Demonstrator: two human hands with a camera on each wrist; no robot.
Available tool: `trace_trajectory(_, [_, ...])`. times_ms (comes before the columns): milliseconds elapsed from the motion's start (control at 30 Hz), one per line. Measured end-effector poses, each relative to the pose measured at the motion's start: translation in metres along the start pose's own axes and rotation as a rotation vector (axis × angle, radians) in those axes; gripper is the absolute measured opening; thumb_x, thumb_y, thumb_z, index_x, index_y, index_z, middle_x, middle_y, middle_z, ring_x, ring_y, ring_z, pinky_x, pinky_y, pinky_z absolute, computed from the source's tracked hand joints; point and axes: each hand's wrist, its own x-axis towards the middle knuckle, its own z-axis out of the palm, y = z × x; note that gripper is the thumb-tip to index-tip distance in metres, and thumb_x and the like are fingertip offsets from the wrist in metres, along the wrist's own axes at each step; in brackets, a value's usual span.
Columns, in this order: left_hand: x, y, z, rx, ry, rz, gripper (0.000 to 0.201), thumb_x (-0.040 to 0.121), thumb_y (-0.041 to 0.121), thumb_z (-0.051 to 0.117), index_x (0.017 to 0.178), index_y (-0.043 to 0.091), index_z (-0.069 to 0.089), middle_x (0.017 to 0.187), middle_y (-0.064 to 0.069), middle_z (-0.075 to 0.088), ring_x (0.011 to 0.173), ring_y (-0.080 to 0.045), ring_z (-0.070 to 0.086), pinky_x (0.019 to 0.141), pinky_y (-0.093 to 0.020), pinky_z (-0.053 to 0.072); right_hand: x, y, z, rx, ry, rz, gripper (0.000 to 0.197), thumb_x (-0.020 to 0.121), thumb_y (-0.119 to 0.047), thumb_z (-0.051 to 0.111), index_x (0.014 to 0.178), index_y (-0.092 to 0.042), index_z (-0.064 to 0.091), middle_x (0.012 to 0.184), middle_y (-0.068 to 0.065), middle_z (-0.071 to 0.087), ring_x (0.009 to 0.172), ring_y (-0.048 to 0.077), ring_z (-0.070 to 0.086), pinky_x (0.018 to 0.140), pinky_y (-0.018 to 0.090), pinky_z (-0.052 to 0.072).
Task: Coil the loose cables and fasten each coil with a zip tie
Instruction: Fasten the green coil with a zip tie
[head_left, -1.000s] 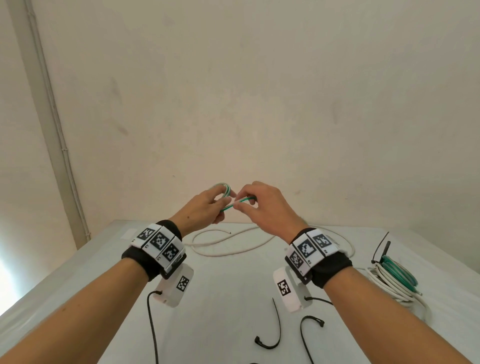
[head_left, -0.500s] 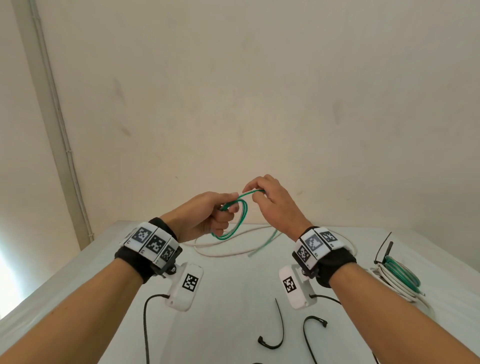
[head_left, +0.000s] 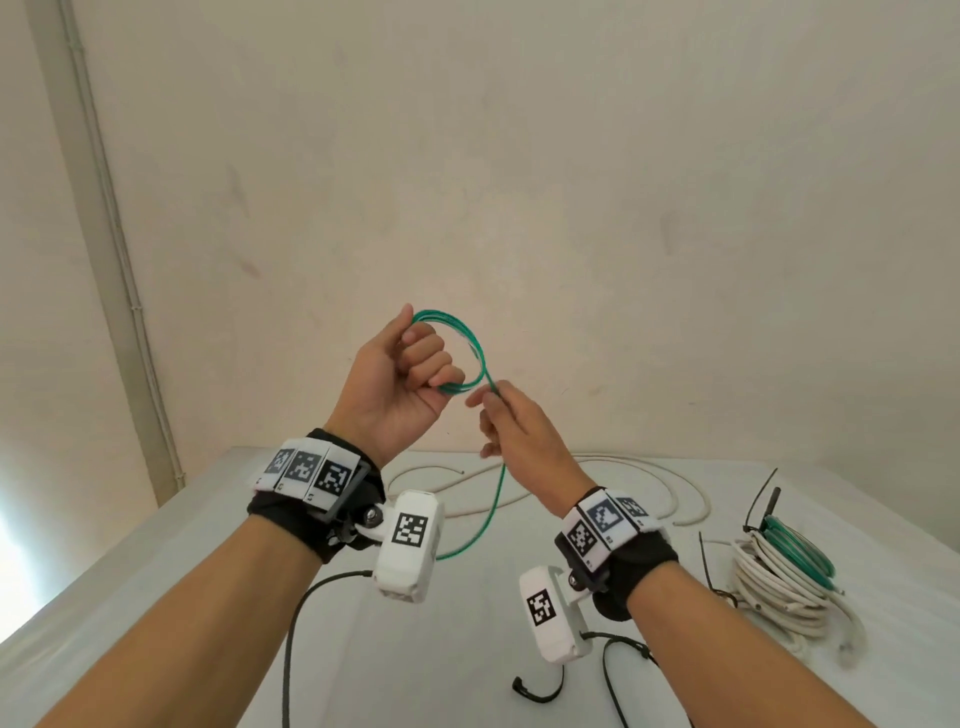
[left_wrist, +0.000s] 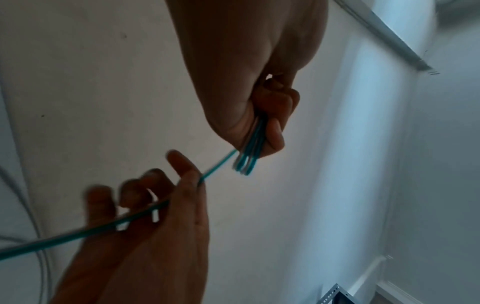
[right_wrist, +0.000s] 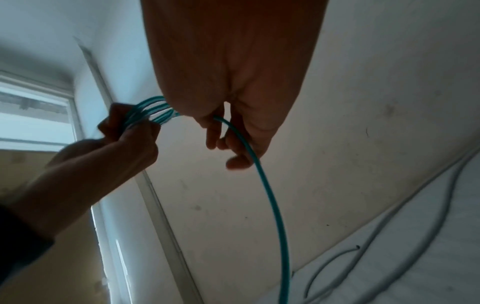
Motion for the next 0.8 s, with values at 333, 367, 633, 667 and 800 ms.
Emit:
trace_trajectory(333, [0.008, -0.013, -0.003, 0.653, 0.186, 0.278, 0.026, 0.111, 0.030, 0.039, 0.088, 0.018, 0.043, 0.068, 0.003, 0.037, 0.059, -0.013, 0.034, 0.067, -0.027, 0.034, -0.012, -0.008, 0.023, -0.082, -0.351, 0.318, 0.024, 0.109, -0.028, 0.045, 0.094, -0.013, 0.056, 0.075, 0.001, 0.042, 0.059, 0.015, 0.046, 0.058, 0.030, 0.048])
trace_trajectory(367, [0.008, -0.014, -0.004, 0.798, 0.198, 0.306, 0.025, 0.112, 0.029, 0.038, 0.089, 0.018, 0.041, 0.069, 0.003, 0.038, 0.061, -0.014, 0.036, 0.067, -0.026, 0.034, -0.012, -0.007, 0.022, -0.153, -0.358, 0.302, 0.026, 0.109, -0.029, 0.046, 0.089, -0.014, 0.053, 0.074, 0.002, 0.044, 0.062, 0.018, 0.047, 0.061, 0.032, 0.048])
trace_trajectory(633, [-0.003, -0.015, -0.036, 1.766, 0.062, 0.161, 0.026, 0.112, 0.025, 0.038, 0.087, 0.017, 0.036, 0.076, -0.008, 0.057, 0.069, -0.019, 0.051, 0.072, -0.032, 0.045, -0.013, -0.008, 0.007, -0.295, -0.323, 0.191, 0.029, 0.099, -0.026, 0.064, 0.126, -0.015, 0.063, 0.094, 0.000, 0.064, 0.078, 0.018, 0.062, 0.065, 0.028, 0.050])
trace_trajectory(667, [-0.004, -0.015, -0.041, 1.828, 0.053, 0.124, 0.026, 0.111, 0.026, 0.038, 0.086, 0.018, 0.037, 0.077, -0.007, 0.062, 0.070, -0.021, 0.054, 0.073, -0.035, 0.046, -0.013, -0.009, 0.006, -0.325, -0.319, 0.159, 0.026, 0.099, -0.025, 0.064, 0.123, -0.014, 0.063, 0.094, 0.000, 0.064, 0.077, 0.016, 0.061, 0.065, 0.026, 0.049])
trace_trajectory(800, [-0.009, -0.014, -0.053, 2.012, 0.008, -0.025, 0.026, 0.111, 0.029, 0.038, 0.086, 0.022, 0.037, 0.074, -0.013, 0.057, 0.063, -0.021, 0.047, 0.064, -0.036, 0.042, -0.013, -0.009, -0.002, -0.564, -0.369, 0.052, 0.011, 0.103, -0.030, 0.059, 0.105, -0.019, 0.061, 0.093, 0.002, 0.067, 0.072, 0.015, 0.060, 0.062, 0.026, 0.046])
